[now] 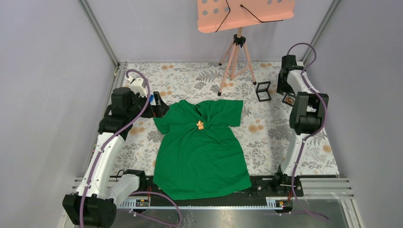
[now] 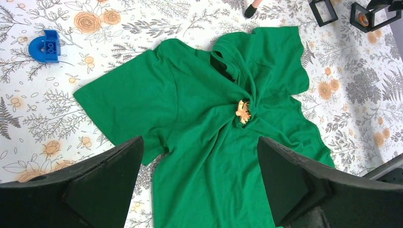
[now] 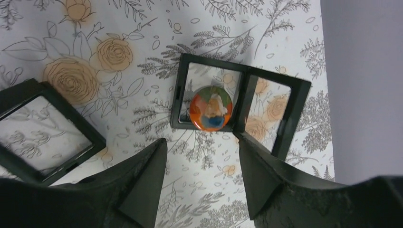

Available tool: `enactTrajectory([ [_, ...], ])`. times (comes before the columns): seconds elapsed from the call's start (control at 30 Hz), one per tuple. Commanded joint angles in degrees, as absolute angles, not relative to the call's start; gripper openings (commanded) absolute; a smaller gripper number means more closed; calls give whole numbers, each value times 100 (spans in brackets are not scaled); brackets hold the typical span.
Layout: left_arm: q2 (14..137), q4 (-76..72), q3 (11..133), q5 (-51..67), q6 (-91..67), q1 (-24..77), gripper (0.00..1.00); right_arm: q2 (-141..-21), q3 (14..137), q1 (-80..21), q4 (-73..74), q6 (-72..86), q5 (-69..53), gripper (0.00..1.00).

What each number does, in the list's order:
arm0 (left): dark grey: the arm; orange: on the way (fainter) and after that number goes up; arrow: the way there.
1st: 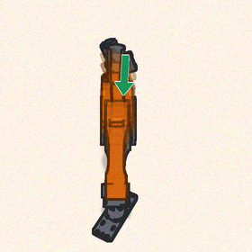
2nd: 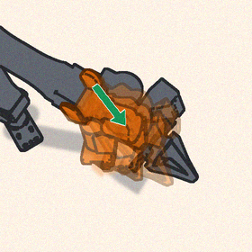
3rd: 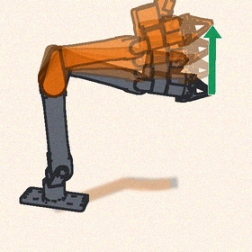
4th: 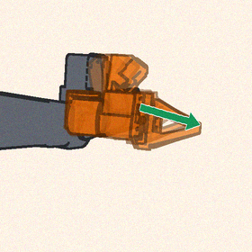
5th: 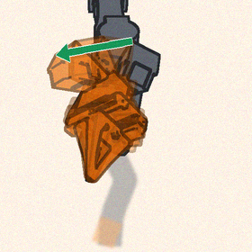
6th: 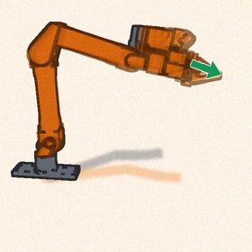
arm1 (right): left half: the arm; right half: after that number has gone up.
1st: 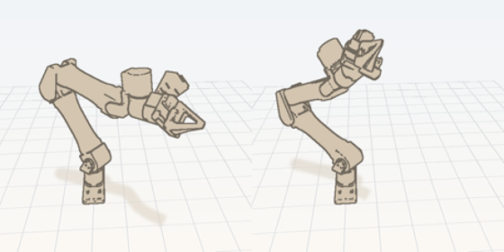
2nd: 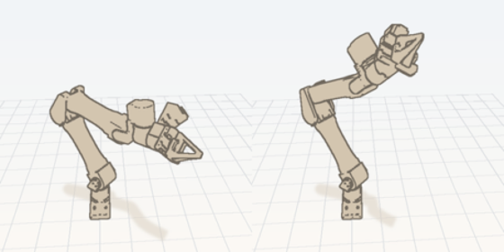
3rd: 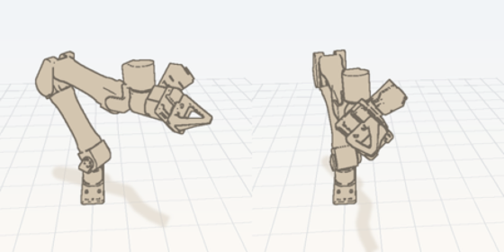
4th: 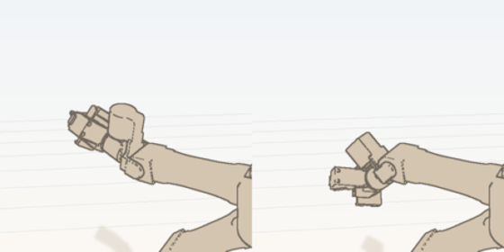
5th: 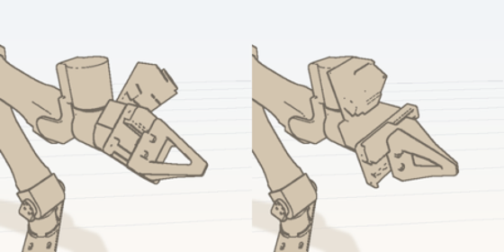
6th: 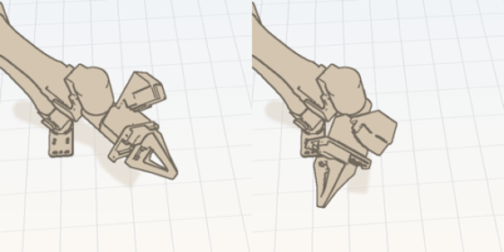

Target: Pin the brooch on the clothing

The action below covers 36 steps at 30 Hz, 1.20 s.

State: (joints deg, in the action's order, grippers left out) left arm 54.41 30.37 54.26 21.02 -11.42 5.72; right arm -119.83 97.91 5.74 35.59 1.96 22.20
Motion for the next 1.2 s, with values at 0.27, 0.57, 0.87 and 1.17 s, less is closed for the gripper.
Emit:
enactTrajectory([
  [0.27,5347,2887,5388,2365,-1129,545,99,-12743,10690,580,3986,-396,2714,55],
  [0.57,5339,2875,5388,2438,-1182,543,99,-13202,11173,580,4549,-564,2658,53],
  [0.87,5339,2873,5388,2470,-1195,537,99,-13305,11237,580,4638,-609,2764,49],
  [1.17,5344,2865,5379,2508,-1204,545,99,-13426,11353,580,4680,-697,2868,44],
])
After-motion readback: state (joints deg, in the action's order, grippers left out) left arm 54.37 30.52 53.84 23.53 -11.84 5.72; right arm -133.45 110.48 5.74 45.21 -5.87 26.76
